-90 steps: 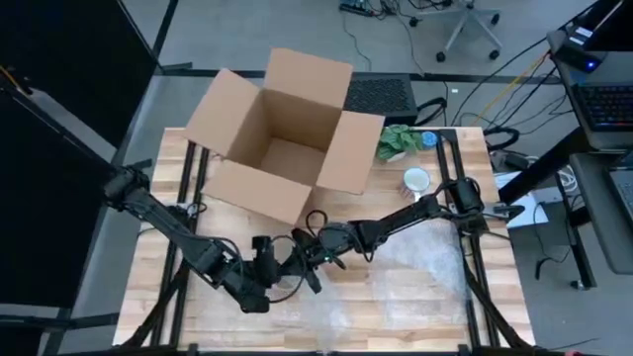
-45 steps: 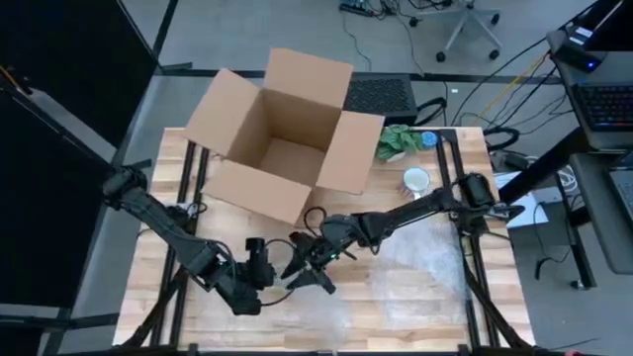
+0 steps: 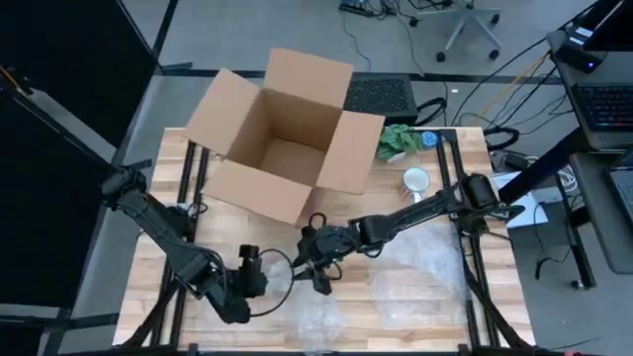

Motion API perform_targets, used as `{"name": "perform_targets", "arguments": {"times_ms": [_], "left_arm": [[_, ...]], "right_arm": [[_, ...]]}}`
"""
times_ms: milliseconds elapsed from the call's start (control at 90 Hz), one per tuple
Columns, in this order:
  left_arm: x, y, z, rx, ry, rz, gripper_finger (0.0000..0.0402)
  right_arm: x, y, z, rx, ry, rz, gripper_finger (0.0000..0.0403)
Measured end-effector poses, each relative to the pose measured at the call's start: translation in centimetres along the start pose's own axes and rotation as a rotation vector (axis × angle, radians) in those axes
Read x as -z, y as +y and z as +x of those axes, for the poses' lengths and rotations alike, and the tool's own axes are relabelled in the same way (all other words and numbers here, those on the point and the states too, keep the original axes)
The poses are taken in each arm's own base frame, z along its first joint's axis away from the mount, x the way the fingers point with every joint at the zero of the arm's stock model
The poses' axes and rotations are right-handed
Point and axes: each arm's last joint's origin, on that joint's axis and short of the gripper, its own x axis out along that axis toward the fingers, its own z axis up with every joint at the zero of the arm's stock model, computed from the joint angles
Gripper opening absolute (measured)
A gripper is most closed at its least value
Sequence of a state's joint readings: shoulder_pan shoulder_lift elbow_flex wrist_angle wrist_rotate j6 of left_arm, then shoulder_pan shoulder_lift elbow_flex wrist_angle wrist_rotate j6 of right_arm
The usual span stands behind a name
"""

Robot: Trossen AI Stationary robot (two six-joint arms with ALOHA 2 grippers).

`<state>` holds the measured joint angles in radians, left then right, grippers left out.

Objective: Wrap mug
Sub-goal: Wrap the yellow mug with bubble wrap

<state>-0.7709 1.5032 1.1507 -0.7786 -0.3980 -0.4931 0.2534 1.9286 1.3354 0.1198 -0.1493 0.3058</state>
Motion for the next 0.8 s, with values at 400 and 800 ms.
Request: {"name": "perform_targets", "arguments": {"times_ms": [400, 800], "left_arm": [[0.7, -1.3, -0.6, 0.070, 0.023, -0.035, 0.0000], [0.6, -1.4, -0.6, 0.072, 0.017, -0.038, 0.0000]], "right_arm": [[0.1, 0.2, 0.7, 0.070, -0.069, -0.058, 0.0100], [-1.5, 0.7, 4.8, 0.108, 0.120, -0.187, 0.0004]]}}
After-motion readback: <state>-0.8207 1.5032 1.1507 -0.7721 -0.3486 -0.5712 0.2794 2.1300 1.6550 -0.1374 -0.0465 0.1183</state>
